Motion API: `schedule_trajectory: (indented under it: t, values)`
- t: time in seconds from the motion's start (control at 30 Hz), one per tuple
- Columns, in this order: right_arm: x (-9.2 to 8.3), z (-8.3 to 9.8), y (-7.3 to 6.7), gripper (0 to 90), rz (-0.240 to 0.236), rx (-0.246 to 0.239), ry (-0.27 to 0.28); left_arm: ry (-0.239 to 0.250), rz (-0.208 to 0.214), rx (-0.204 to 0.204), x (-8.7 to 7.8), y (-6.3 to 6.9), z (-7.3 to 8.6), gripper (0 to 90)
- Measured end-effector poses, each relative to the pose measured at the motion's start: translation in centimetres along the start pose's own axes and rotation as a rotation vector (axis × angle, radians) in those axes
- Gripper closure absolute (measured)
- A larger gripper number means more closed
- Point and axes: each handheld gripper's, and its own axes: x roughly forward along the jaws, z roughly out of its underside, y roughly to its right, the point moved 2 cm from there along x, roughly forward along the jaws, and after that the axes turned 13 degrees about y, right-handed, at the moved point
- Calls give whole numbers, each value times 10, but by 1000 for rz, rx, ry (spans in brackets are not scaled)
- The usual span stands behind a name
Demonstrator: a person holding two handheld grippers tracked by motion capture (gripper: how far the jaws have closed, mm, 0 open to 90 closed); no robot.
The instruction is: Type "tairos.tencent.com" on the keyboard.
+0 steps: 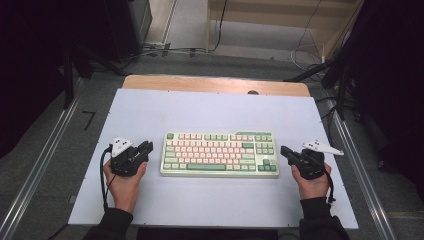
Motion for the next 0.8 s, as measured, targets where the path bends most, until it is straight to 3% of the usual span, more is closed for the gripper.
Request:
schedule_trajectory:
  t: [0.13, 0.8]
  values:
    - [3, -2, -10, 879, -33, -16, -2, 4, 22, -6, 0, 4, -2, 900]
    - [25, -2, -38, 878, -144, -57, -22, -19, 157, 25, 15, 35, -1, 900]
